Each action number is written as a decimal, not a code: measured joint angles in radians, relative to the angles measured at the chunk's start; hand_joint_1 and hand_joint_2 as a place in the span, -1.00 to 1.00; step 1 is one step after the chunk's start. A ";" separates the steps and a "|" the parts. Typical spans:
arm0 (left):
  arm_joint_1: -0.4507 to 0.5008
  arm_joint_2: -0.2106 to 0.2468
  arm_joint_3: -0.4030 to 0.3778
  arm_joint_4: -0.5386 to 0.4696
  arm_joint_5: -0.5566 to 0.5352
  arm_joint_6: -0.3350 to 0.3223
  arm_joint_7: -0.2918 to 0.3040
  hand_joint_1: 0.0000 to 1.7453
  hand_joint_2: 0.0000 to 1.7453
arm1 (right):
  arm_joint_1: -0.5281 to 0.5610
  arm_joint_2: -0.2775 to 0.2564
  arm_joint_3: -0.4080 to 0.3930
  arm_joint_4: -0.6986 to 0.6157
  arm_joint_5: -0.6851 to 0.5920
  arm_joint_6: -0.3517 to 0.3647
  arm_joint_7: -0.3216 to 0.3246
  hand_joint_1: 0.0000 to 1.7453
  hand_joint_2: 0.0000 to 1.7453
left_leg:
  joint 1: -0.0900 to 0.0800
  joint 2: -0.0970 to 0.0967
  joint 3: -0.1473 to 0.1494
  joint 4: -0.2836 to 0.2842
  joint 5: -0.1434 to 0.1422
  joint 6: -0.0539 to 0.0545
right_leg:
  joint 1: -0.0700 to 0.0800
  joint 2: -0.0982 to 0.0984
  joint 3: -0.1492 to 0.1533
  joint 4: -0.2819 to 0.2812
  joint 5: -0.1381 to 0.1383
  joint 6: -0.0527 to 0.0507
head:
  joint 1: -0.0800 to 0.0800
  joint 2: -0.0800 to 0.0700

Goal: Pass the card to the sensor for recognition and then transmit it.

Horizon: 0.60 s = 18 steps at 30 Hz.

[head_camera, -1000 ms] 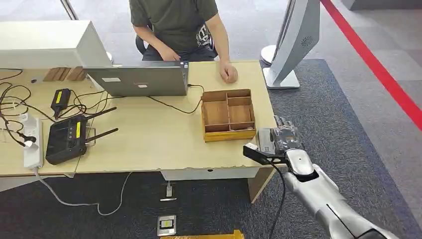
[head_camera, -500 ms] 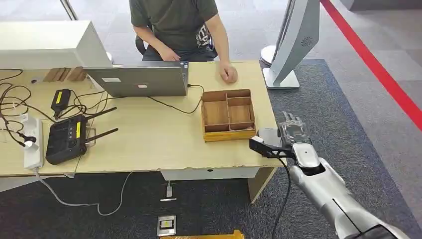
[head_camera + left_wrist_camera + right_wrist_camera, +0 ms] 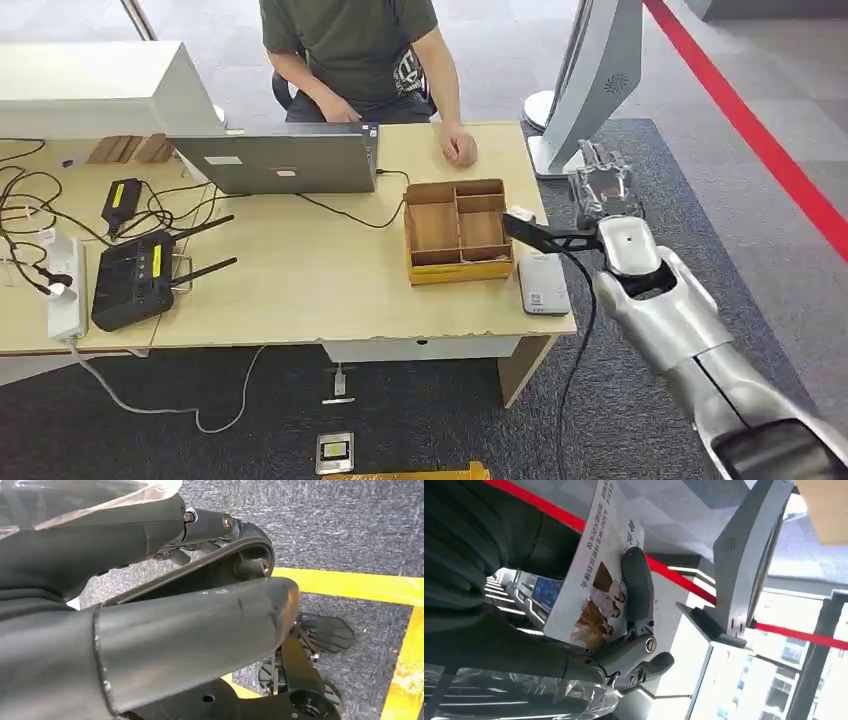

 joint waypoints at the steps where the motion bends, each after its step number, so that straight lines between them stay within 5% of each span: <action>1: 0.000 0.000 -0.001 0.000 -0.003 -0.002 0.000 -1.00 -1.00 | -0.010 0.002 0.002 -0.014 0.008 0.012 -0.001 1.00 1.00 | 0.000 0.000 0.000 0.000 0.000 0.000 | 0.000 0.000 0.000 0.000 0.000 0.000 | 0.000 0.000; 5: -0.002 -0.001 -0.008 0.000 -0.021 -0.006 -0.005 -1.00 -1.00 | -0.059 0.022 0.013 -0.048 0.023 0.026 -0.022 1.00 1.00 | 0.000 0.000 0.000 0.000 0.000 0.000 | 0.000 0.000 0.000 0.000 0.000 0.000 | 0.000 0.000; 18: -0.009 -0.015 -0.023 0.000 0.019 0.019 0.023 -1.00 -1.00 | -0.182 0.170 0.107 0.070 -0.005 -0.132 -0.091 1.00 1.00 | 0.000 0.000 -0.001 0.000 0.000 0.000 | 0.000 0.000 -0.001 0.001 0.000 0.000 | 0.000 0.000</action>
